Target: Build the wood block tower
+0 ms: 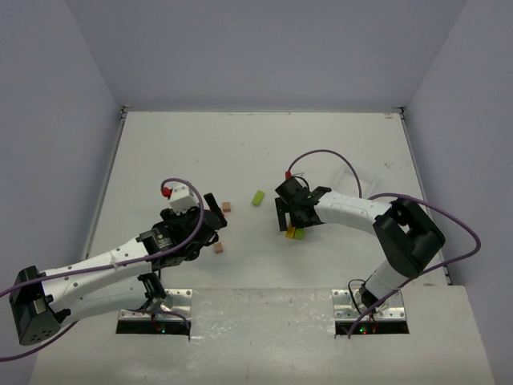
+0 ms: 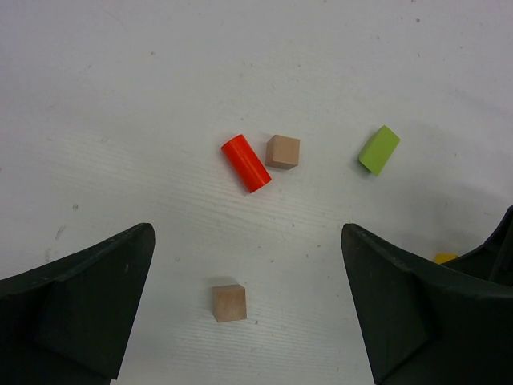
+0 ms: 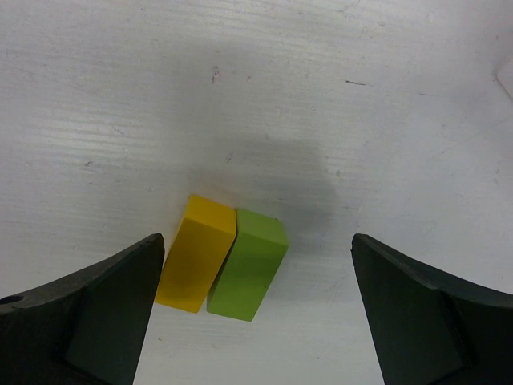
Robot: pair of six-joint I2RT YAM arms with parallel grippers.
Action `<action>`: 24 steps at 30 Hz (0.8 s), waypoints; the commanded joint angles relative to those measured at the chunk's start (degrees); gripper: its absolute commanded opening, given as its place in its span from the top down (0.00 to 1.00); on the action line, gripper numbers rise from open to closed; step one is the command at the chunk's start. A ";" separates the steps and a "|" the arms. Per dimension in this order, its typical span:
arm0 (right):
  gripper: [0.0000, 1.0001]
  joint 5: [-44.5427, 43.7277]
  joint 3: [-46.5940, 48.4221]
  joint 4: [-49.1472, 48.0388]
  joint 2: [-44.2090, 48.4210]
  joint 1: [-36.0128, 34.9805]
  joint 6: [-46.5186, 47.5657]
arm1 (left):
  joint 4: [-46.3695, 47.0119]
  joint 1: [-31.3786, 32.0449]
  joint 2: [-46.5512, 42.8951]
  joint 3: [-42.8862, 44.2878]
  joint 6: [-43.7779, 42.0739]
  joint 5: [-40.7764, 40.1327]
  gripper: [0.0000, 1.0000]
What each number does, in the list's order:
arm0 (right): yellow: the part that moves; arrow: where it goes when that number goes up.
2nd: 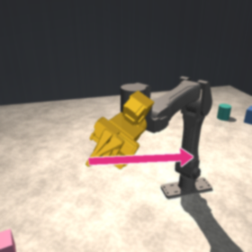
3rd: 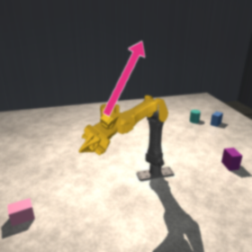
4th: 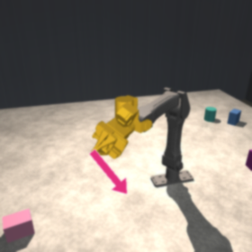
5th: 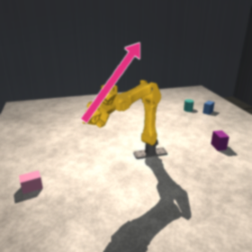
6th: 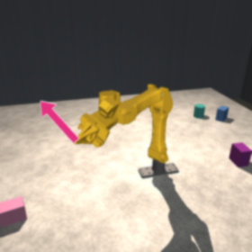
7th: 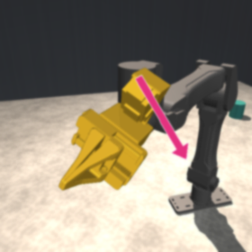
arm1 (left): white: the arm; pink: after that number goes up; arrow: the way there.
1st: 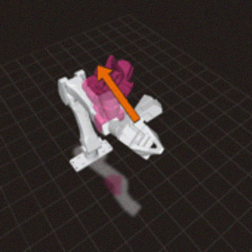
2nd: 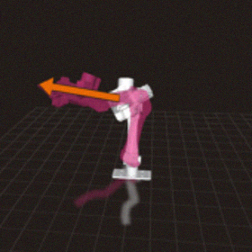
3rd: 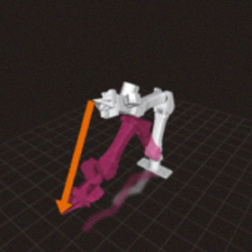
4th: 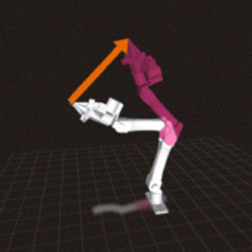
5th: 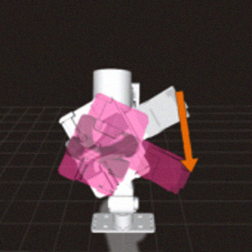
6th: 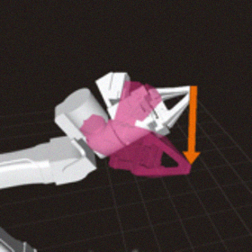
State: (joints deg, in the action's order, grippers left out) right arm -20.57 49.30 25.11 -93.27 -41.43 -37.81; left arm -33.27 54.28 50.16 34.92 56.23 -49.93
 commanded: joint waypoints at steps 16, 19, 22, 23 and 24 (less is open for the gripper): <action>0.01 -0.99 1.39 0.88 1.11 -0.11 -0.90 | 2.04 -0.40 0.79 0.88 -0.94 -0.28 0.00; 0.01 -0.96 1.33 0.82 1.52 -0.05 -2.18 | 1.90 -0.40 0.73 0.86 -0.94 -0.25 0.00; 0.01 -0.16 0.12 -0.14 2.73 -0.09 -3.40 | 1.98 -0.40 0.64 0.77 -0.89 -0.27 0.00; 0.01 0.17 -0.42 -0.75 3.17 -0.07 -3.76 | 1.98 -0.40 0.64 0.77 -0.87 -0.34 0.00; 0.01 0.70 -0.61 -1.05 3.70 -0.13 -3.78 | 2.01 -0.40 0.64 0.75 -0.94 -0.33 0.00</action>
State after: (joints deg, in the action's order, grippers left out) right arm -20.48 49.22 26.02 -93.10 -41.43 -39.22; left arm -32.78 54.28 51.00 34.92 55.79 -49.71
